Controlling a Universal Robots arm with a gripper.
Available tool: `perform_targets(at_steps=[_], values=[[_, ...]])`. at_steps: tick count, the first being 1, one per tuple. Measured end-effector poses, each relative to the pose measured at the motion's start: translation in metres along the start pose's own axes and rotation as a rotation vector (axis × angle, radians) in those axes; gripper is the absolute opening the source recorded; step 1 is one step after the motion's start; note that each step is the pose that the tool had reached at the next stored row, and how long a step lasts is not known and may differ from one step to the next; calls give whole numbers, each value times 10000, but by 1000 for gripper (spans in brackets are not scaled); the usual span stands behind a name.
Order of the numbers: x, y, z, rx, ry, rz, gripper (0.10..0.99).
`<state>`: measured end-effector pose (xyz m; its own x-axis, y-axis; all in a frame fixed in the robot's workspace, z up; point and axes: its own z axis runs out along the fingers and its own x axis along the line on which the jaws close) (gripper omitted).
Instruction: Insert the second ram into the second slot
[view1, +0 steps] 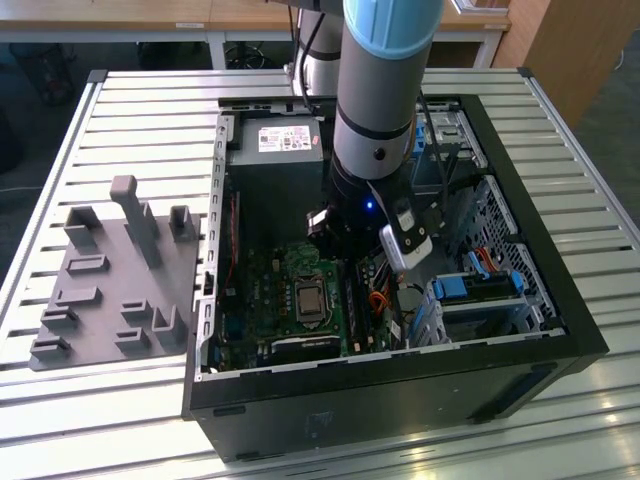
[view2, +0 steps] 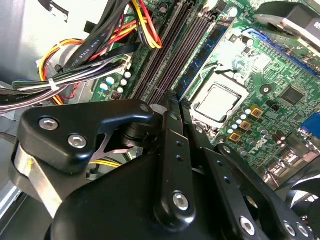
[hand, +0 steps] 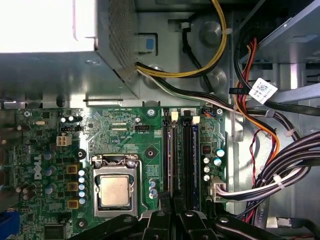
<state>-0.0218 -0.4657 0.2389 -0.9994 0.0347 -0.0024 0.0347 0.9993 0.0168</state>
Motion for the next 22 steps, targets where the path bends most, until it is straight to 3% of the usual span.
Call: perform_targets(at_steps=[3, 9, 22], values=[[-49, 1, 8, 2, 7, -1, 137], [-52, 1, 56, 3, 27, -300, 137], [-52, 0, 93, 2, 31, -302, 137]])
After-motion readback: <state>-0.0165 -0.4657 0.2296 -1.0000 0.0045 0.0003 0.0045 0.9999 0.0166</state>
